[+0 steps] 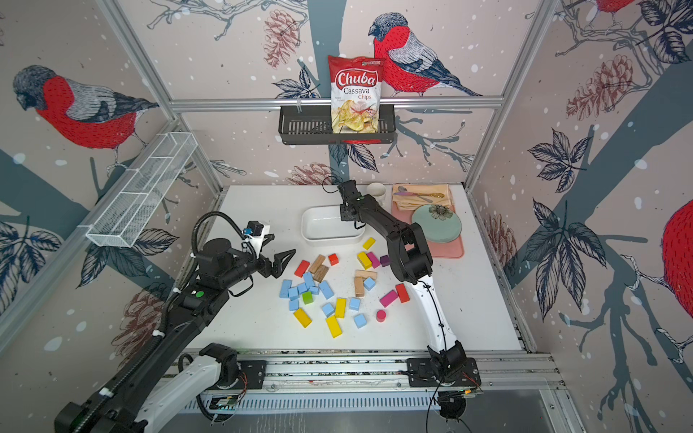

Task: Pick out the blue building blocks
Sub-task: Place the building block in the storage box.

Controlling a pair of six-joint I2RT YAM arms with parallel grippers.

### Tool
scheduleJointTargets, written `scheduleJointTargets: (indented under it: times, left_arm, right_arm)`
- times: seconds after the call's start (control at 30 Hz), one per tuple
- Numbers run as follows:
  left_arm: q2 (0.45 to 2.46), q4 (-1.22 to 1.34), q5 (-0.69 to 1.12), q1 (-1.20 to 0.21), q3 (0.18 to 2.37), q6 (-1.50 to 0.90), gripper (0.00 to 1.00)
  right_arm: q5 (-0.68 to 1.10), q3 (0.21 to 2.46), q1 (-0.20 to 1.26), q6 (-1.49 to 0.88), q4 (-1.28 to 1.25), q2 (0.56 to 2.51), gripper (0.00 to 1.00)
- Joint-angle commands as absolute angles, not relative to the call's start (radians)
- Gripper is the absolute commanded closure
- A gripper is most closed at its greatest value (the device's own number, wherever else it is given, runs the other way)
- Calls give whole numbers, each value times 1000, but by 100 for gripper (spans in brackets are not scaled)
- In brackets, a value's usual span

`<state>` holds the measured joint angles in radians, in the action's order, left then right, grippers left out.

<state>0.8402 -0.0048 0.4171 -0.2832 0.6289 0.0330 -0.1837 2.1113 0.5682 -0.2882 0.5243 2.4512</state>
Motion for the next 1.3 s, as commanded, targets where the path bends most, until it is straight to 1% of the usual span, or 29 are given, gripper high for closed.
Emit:
scheduleJointTargets:
  times: [0.0, 0.2, 0.3, 0.47, 0.6, 0.7, 0.8, 0.83, 0.9, 0.93, 1.03, 1.17, 1.2, 1.27]
  left_arm:
    - [840, -2, 410, -281, 637, 38, 1]
    - [837, -6, 399, -282, 638, 35, 1]
    - [837, -13, 383, -282, 640, 33, 1]
    - [838, -20, 340, -282, 644, 15, 1]
    - [845, -34, 279, -281, 653, -10, 1]
    - [848, -35, 219, -278, 656, -51, 1]
    - [834, -26, 111, -274, 650, -154, 1]
    - [827, -15, 76, -275, 643, -177, 1]
    - [809, -2, 39, -275, 630, -212, 1]
    - [798, 0, 35, -274, 625, -224, 1]
    - [757, 15, 27, -275, 602, -291, 1]
    - [708, -4, -68, -275, 567, -458, 2]
    - [695, 0, -58, -274, 557, -453, 4]
    - [681, 5, -29, -274, 542, -431, 4]
  right_arm:
    - [-179, 2122, 568, -305, 522, 2458, 62]
    - [-162, 2139, 568, -315, 534, 2457, 48]
    - [-152, 2162, 569, -321, 556, 2449, 45]
    - [-145, 2129, 588, -310, 530, 2361, 36]
    - [-149, 2062, 613, -284, 488, 2248, 30]
    - [-136, 1969, 633, -266, 444, 2140, 20]
    - [-129, 1850, 654, -244, 387, 2020, 13]
    - [-129, 1804, 663, -233, 365, 1976, 9]
    - [-133, 1706, 675, -215, 324, 1887, 2]
    - [-133, 1656, 680, -209, 304, 1846, 0]
    - [-121, 1509, 685, -197, 250, 1728, 0]
    - [-97, 1319, 685, -188, 171, 1584, 0]
    - [-93, 1271, 686, -187, 145, 1542, 0]
    - [-86, 1186, 686, -184, 103, 1475, 0]
